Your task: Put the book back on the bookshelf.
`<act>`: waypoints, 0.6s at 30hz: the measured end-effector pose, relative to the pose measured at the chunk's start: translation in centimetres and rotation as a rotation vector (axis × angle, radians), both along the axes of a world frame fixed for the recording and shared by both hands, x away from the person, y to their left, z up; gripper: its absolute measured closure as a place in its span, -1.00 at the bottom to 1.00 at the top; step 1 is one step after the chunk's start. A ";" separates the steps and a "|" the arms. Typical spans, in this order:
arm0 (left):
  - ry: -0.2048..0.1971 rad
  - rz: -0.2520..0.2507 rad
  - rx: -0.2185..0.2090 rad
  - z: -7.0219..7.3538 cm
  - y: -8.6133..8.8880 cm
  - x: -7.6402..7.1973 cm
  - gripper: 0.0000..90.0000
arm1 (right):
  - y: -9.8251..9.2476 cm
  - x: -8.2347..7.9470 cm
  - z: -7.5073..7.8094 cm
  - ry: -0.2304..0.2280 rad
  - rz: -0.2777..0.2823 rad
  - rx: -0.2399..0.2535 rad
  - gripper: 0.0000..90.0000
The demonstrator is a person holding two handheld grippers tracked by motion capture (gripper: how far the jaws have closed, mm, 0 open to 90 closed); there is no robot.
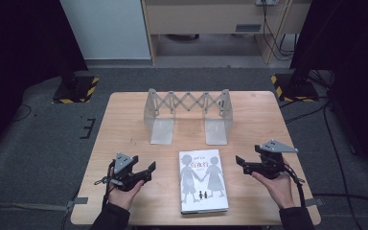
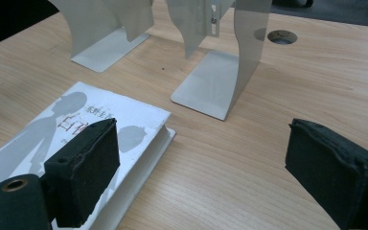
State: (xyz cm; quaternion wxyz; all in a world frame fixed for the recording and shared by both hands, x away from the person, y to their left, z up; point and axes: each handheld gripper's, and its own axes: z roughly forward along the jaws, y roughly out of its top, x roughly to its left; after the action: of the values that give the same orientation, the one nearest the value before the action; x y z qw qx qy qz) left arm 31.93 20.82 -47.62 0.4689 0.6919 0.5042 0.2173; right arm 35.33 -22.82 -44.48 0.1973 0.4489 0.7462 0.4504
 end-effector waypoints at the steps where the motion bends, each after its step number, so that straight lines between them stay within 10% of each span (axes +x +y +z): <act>1: -0.001 -0.007 0.000 0.0 -0.3 0.1 -0.49 | 0.1 0.0 -0.1 0.002 0.000 0.007 -0.74; 18: 0.038 -0.098 0.007 -1.0 -4.3 0.2 -0.45 | 2.3 0.2 -2.3 0.057 0.048 0.018 -0.70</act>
State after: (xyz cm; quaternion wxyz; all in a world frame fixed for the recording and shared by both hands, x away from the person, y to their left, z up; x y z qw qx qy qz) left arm 32.13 16.51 -48.66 0.4667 0.7216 0.4777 0.1825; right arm 35.52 -20.52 -46.80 0.1612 0.4452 0.7579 0.4487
